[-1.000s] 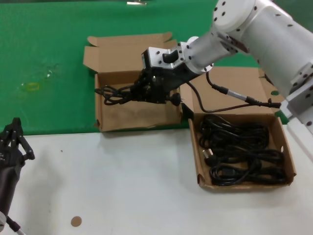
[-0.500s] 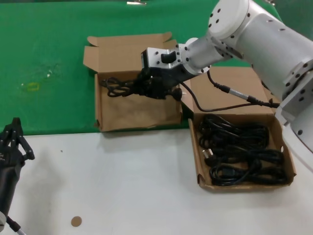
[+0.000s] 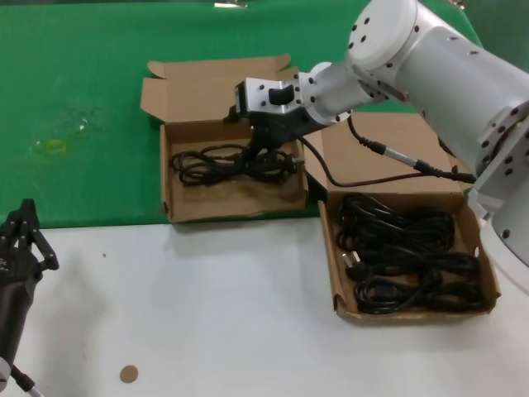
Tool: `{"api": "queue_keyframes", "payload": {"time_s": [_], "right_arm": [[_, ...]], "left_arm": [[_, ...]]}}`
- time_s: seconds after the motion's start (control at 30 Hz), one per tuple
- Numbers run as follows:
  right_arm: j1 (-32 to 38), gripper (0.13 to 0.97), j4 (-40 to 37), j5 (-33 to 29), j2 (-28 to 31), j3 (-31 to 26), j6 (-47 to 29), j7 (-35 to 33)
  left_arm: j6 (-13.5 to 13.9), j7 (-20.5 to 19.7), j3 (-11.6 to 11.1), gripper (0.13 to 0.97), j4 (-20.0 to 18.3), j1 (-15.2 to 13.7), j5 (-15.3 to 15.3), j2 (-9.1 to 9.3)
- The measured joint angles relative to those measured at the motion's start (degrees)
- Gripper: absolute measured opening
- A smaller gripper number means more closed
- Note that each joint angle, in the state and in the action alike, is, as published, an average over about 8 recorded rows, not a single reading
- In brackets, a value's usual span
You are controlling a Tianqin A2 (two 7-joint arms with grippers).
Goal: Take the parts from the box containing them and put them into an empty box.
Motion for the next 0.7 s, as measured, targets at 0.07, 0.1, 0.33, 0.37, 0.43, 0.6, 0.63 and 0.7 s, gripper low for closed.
{"api": "queue_keyframes", "payload": {"time_s": [0.07, 0.1, 0.33, 0.37, 0.43, 0.6, 0.63, 0.7], "right_arm": [[0.11, 0.370, 0.16, 0.89, 0.00, -0.93, 0.12, 0.15], [0.19, 0.390, 0.24, 1.28, 0.00, -1.34, 0.13, 0.23], [0.85, 0.516, 0.52, 2.88, 0.00, -2.89, -0.17, 0.66], [0.92, 0.542, 0.53, 2.96, 0.00, -2.96, -0.21, 0.69], [1.01, 0.595, 0.54, 3.07, 0.00, -3.04, -0.25, 0.73], [-0.26, 0.702, 1.83, 3.16, 0.27, -2.08, 0.44, 1.06], [-0.81, 0.702, 2.37, 3.18, 0.38, -1.67, 0.74, 1.19], [-2.31, 0.702, 3.80, 3.22, 0.68, -0.53, 1.53, 1.54]], "left_arm": [[0.00, 0.00, 0.00, 0.144, 0.00, 0.00, 0.00, 0.00], [0.00, 0.00, 0.00, 0.144, 0.00, 0.00, 0.00, 0.00], [0.00, 0.00, 0.00, 0.144, 0.00, 0.00, 0.00, 0.00], [0.00, 0.00, 0.00, 0.144, 0.00, 0.00, 0.00, 0.00], [0.00, 0.00, 0.00, 0.145, 0.00, 0.00, 0.00, 0.00], [0.00, 0.00, 0.00, 0.152, 0.00, 0.00, 0.00, 0.00], [0.00, 0.00, 0.00, 0.154, 0.00, 0.00, 0.00, 0.00], [0.00, 0.00, 0.00, 0.155, 0.00, 0.00, 0.00, 0.00]]}}
